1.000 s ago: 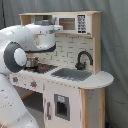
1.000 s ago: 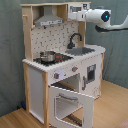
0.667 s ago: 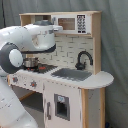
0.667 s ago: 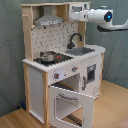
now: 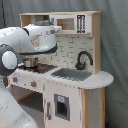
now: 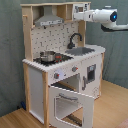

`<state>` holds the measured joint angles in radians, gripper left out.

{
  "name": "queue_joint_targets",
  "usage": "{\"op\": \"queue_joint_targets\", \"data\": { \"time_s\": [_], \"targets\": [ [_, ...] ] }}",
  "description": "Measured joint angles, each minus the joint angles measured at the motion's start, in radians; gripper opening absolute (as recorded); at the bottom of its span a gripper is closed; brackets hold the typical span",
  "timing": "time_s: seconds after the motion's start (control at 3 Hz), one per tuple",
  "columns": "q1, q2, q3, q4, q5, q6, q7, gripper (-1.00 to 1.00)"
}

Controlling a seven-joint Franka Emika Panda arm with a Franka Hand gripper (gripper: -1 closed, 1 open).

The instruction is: Play with the kitchen

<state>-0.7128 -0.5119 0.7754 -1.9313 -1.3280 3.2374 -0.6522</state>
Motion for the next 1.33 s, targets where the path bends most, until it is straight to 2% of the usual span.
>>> {"op": "queue_joint_targets", "data": {
  "time_s": [0.67,1.0,1.33],
  "targets": [
    [0.006,-0.068,-0.073,-0.063,0.0,0.15,0.016,-1.0],
    [0.007,-0.069,-0.073,-0.063,0.0,0.152,0.017,1.0],
    [0.029,-0.084,-0.073,-0.063,0.0,0.154,0.026,1.0]
  ]
}}
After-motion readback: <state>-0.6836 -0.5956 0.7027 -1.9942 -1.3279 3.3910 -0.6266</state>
